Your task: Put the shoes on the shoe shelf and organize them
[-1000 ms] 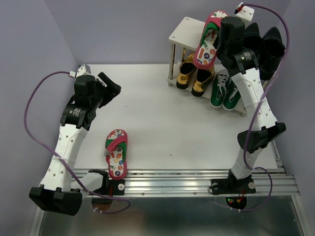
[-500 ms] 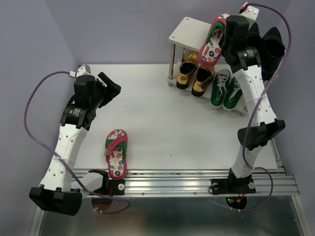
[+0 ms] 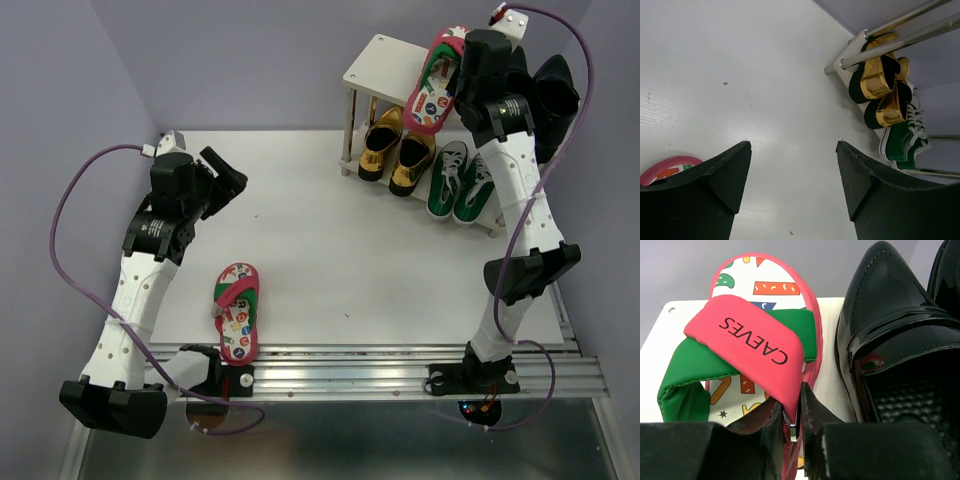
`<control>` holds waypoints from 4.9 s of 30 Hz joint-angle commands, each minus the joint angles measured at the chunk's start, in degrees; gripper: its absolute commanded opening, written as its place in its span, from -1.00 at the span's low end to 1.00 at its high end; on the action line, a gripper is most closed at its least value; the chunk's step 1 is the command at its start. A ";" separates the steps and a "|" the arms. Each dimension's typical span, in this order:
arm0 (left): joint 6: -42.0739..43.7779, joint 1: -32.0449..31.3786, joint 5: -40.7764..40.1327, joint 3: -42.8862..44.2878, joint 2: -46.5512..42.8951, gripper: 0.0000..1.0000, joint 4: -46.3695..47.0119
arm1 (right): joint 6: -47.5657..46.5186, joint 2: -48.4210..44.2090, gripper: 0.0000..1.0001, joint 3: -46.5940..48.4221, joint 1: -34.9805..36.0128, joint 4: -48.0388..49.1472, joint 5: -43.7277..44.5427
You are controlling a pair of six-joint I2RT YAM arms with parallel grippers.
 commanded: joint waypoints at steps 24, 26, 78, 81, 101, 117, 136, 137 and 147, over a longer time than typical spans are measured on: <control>0.73 0.37 0.89 -0.58 -0.37 0.59 2.32 | -3.07 -0.42 -0.99 3.77 -0.75 6.28 -0.13; 0.81 0.46 0.72 -0.58 -0.37 0.59 2.23 | -3.24 0.37 -0.98 3.69 -1.28 6.28 0.04; -21.07 -19.49 -22.46 -23.34 8.06 0.72 -19.38 | 4.40 -28.63 0.77 -29.45 -0.75 5.93 -45.75; -21.60 -19.75 -25.20 -22.03 10.61 0.65 -20.09 | 4.67 -28.36 0.77 -29.71 -0.75 6.02 -45.93; -18.36 -23.18 -29.95 -18.51 18.35 -1.00 -19.66 | 5.19 -27.57 0.77 -28.92 -0.75 5.76 -45.40; 6.79 -23.97 -33.48 0.64 28.52 -1.00 -4.02 | 5.02 -28.80 0.77 -28.66 -0.75 4.17 -43.82; 6.97 -24.68 -19.69 -11.99 13.08 0.41 0.89 | 4.40 -31.00 0.79 -28.83 -0.75 2.59 -42.67; 6.62 -24.76 -18.89 -13.74 13.17 0.40 1.87 | 4.49 -31.09 0.79 -29.01 -0.75 2.94 -42.85; 5.12 -24.85 -18.44 -15.52 21.42 0.54 10.49 | 4.23 -31.09 0.79 -28.48 -0.75 1.98 -42.41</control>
